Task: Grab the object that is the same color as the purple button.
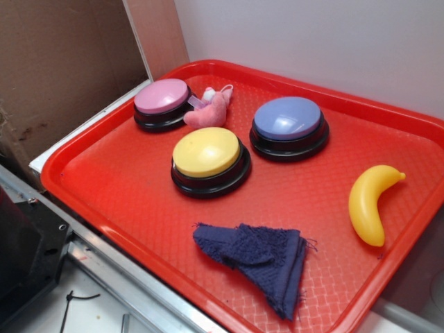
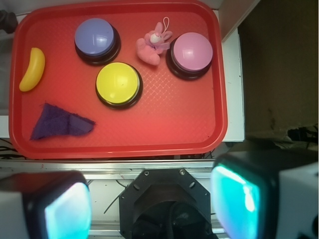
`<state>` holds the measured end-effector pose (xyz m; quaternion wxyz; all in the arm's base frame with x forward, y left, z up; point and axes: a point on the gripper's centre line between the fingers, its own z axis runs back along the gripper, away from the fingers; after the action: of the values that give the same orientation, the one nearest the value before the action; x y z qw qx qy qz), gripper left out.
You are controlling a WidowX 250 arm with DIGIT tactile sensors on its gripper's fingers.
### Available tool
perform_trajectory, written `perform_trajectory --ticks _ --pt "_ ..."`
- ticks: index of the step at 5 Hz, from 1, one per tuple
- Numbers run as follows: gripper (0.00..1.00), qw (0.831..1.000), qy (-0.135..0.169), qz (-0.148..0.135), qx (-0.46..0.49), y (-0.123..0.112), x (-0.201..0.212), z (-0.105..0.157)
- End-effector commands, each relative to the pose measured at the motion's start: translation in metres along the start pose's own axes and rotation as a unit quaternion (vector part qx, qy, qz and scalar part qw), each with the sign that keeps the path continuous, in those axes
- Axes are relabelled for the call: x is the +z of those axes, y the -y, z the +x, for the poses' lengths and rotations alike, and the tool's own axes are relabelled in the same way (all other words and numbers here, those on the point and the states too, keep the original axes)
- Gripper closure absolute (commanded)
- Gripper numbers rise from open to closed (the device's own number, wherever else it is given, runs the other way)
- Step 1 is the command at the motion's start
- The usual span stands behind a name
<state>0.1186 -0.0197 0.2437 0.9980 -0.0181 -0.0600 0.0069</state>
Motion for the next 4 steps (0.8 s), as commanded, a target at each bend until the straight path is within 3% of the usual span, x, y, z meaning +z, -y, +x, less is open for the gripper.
perform_trajectory --ticks 1,2,3,4 --pt "0.00 1.000 0.000 0.000 0.000 0.000 0.000 0.000" --pt "0.00 0.998 0.030 -0.034 -0.041 0.027 -0.017 0.002" --pt "0.00 0.999 0.027 -0.004 -0.045 0.052 -0.032 0.003" --pt "0.00 0.999 0.038 0.002 -0.034 0.081 -0.062 0.011"
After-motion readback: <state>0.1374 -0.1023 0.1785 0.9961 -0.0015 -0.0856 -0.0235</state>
